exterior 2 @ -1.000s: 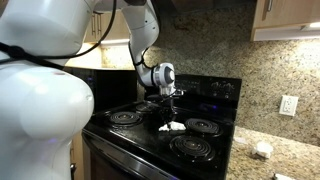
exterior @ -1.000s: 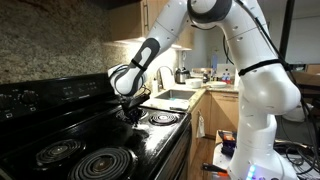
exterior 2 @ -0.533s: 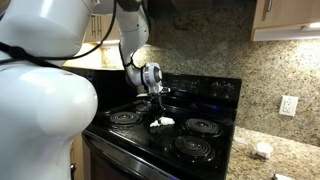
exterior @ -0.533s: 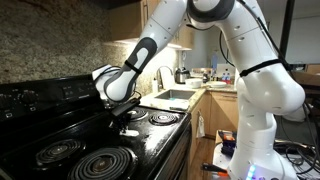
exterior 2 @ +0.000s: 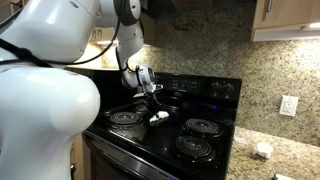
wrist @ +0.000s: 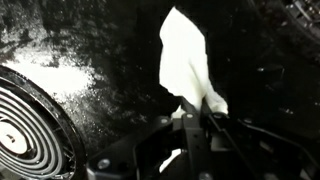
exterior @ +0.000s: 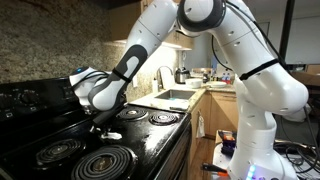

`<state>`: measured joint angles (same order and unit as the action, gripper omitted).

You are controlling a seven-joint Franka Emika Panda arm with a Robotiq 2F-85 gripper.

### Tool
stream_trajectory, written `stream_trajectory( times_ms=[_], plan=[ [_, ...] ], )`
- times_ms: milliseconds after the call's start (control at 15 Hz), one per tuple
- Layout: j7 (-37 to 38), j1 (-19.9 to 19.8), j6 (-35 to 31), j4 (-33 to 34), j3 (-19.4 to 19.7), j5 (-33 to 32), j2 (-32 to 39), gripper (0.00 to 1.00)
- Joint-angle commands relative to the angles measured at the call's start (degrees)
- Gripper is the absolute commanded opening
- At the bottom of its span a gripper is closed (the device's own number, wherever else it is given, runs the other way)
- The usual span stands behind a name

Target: Wipe the stove with the napkin

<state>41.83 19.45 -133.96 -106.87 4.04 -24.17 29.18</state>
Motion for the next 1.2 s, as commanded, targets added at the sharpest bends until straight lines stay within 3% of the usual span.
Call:
stream_trajectory(
  times_ms=[0,733,1133],
  plan=[
    [2.9,0.1,-2.0,3.3,2.3,-3.2,5.1,0.08],
    [3.3,-6.3,1.3,-1.3,9.1,-1.9,2.9,0.08],
    [0.5,-5.5,2.4,-3.5,3.1,1.8,1.3,0.08]
  ],
)
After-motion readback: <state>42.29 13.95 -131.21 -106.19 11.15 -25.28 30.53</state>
